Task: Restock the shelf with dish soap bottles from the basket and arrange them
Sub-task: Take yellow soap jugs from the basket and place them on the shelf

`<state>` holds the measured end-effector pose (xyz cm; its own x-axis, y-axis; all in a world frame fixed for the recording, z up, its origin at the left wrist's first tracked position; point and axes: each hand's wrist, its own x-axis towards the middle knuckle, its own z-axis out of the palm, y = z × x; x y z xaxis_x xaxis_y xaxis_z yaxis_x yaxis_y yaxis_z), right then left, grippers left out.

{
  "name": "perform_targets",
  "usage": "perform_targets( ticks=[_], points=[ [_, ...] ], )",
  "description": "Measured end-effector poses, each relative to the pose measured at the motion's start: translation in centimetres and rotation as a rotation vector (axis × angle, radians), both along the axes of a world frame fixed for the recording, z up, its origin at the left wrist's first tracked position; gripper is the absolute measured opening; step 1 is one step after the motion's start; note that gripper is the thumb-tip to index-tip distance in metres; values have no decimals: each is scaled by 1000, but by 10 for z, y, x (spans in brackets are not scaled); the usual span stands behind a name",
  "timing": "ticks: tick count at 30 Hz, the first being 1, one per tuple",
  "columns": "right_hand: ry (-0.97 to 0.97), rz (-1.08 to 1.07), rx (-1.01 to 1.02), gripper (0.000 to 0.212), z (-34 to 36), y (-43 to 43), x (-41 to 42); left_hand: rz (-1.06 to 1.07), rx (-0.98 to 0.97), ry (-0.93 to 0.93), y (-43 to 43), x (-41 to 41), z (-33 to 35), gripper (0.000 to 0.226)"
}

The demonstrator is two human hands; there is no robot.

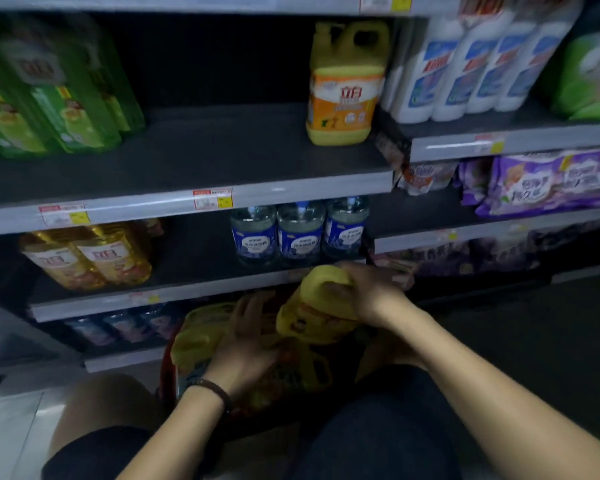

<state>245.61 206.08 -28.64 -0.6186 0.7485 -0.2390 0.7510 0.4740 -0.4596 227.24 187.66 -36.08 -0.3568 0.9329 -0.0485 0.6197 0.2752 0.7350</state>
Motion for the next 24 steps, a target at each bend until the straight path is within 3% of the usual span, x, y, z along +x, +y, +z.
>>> perform_targets(
  ticks=[3,8,12,14,17,19,22,24],
  points=[
    [23,100,67,60,60,-9,-12,11,30,-62,16,-14,39,111],
    [127,206,115,35,155,-36,-35,-31,129,-329,10,-21,99,69],
    [183,204,254,46,219,-53,-54,69,327,-430,-9,-27,147,54],
    [338,143,259,51,240,-52,-61,114,390,-470,-19,-36,171,57],
    [586,95,110,82,254,-43,-72,190,452,-467,-29,-54,206,64],
    [628,135,-68,94,253,-40,-80,210,489,-477,-34,-68,230,70],
    [673,271,-380,83,248,-45,-101,253,574,-518,-39,-90,266,82],
    [727,322,-421,79,252,-54,-120,273,620,-565,-43,-106,290,89]
  ],
)
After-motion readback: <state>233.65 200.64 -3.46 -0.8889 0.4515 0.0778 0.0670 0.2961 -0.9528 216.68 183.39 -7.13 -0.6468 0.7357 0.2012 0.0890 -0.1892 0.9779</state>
